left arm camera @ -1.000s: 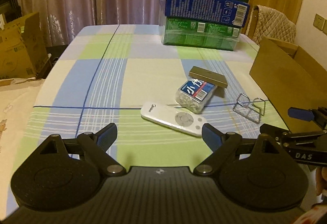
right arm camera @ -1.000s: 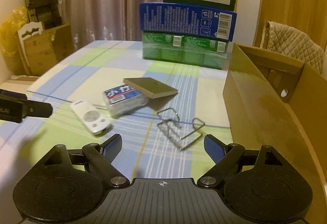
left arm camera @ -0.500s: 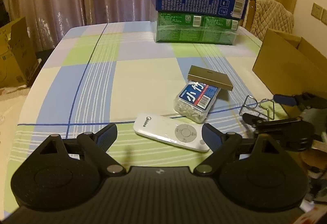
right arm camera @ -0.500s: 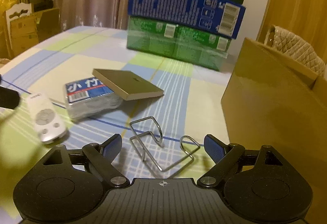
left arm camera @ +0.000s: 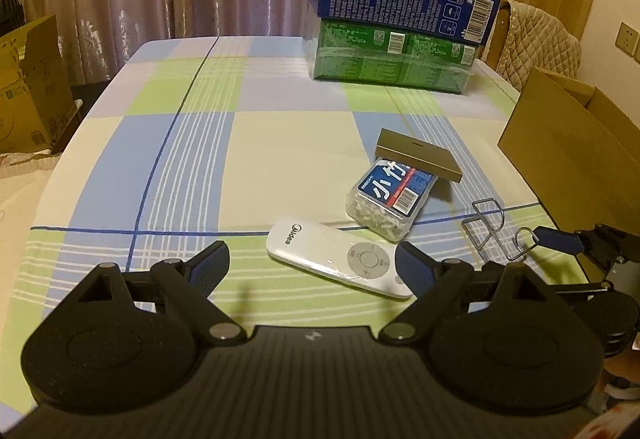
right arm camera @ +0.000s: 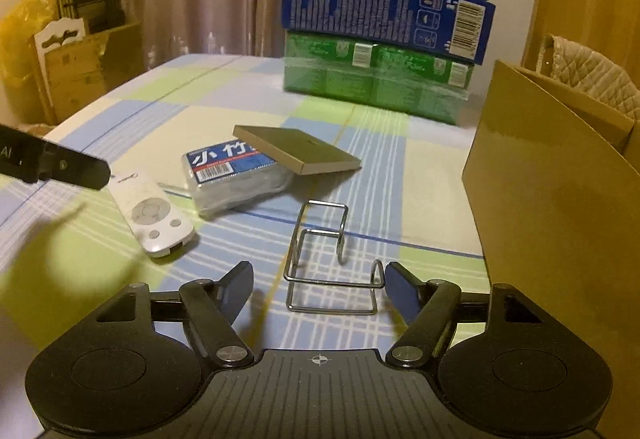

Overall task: Organize rigid objects
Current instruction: 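Close right tool on the wire metal holder while left tool approaches the white remote, then grasp the white Midea remote with left tool while right tool lifts the wire holder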

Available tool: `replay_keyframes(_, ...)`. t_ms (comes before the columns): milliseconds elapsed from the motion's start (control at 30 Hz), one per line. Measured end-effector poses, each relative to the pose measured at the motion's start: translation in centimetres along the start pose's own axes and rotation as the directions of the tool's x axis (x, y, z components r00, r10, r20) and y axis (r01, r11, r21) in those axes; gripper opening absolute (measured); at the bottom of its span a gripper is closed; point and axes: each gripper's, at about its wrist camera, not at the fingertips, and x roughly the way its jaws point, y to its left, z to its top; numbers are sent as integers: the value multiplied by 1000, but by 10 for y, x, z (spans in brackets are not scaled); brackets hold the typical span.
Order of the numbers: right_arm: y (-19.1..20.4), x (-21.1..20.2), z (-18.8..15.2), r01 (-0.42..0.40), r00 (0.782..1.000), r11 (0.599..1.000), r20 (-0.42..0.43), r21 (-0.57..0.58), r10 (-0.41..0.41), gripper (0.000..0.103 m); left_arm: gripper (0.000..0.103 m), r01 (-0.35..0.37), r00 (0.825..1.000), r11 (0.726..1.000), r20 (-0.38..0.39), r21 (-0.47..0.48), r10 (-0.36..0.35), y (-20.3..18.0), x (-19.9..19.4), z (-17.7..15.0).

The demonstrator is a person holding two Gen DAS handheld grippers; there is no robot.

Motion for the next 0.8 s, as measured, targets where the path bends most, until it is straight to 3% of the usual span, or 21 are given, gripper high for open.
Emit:
replay_keyframes(300, -10, 15, 4, 2, 1000, 998, -11, 62, -2, 69, 87, 3, 1000, 1000, -18, -18, -4, 4, 5, -3)
replay_keyframes(367, -10, 15, 4, -5, 1000, 998, -6, 65, 5, 63, 87, 5, 1000, 1000, -24, -15, -5, 3, 7, -4)
replay_keyframes(400, -10, 15, 5, -10, 1000, 998, -8, 65, 11, 51, 87, 6, 1000, 1000, -28, -14, -6, 3, 8, -5)
replay_keyframes(500, -8, 14, 5, -14, 1000, 999, -16, 51, 14, 51, 87, 6, 999, 1000, -36, -11, -7, 3, 9, -6)
replay_keyframes(800, 20, 15, 10, -140, 990, 990, -24, -13, 140, 51, 87, -3, 999, 1000, -50, -28, 1, 9, 9, -6)
